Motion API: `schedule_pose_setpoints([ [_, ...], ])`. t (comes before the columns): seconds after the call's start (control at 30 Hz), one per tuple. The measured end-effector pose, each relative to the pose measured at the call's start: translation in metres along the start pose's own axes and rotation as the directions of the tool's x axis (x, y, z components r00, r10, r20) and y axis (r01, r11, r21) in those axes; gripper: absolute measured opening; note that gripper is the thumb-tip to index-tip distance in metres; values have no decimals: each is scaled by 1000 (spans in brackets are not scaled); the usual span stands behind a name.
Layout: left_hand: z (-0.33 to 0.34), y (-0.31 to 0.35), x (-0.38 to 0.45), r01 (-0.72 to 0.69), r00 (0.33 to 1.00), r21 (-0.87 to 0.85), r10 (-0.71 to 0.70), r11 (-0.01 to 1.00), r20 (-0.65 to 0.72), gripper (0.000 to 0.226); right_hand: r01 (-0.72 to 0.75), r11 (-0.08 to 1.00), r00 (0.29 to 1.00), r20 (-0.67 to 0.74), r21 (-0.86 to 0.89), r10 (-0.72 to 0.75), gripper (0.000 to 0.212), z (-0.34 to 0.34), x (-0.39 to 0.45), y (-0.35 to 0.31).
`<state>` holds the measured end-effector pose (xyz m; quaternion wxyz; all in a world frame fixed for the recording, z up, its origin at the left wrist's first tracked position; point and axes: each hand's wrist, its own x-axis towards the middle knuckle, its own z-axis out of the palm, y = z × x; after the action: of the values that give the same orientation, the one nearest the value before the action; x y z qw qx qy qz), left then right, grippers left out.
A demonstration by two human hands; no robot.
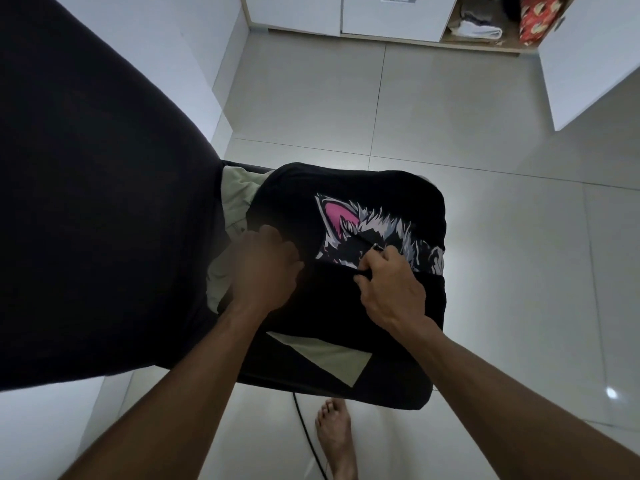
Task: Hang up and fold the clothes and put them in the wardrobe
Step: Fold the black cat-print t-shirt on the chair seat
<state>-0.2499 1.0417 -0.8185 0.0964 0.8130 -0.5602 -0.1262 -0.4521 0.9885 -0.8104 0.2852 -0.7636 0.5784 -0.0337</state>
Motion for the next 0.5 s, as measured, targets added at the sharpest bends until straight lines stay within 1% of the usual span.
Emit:
schedule_pose_setpoints([
  [0.07, 0, -1, 1, 43, 997, 27, -45, 999, 58, 18, 15, 1000, 1000, -13, -25, -16, 14, -1, 2, 1],
  [0.13, -1, 2, 3, 69, 993, 43, -73, 997, 96, 23, 65, 992, 998, 8, -111, -64, 17, -1, 2, -1],
  [0.17, -2, 5, 5, 53, 993, 53, -58, 997, 100, 30, 90, 987, 996, 23, -134, -88, 21, -2, 3, -2],
  [0.2, -3, 10, 7, 24, 996, 46, -28, 999, 89, 38, 104, 987, 995, 19, -120, -102, 24, -4, 5, -3],
  [0.23, -6, 15, 11, -13, 998, 32, 11, 999, 69, 43, 99, 992, 995, 0, -82, -100, 26, -9, 9, -5],
  [0.3, -12, 29, 24, -121, 991, 21, 119, 992, 57, 45, 56, 998, 996, -68, 5, -55, 28, -22, 22, -3],
  [0.33, -14, 36, 32, -177, 981, 37, 173, 983, 90, 44, 32, 999, 997, -77, 15, -31, 30, -28, 29, 0],
  [0.4, -14, 47, 46, -254, 948, 71, 234, 964, 217, 46, 6, 1000, 1000, -28, -22, -7, 37, -36, 42, 10],
  [0.5, -8, 59, 71, -257, 899, 113, 194, 960, 393, 52, -8, 999, 996, 91, -37, 11, 43, -47, 66, 31],
])
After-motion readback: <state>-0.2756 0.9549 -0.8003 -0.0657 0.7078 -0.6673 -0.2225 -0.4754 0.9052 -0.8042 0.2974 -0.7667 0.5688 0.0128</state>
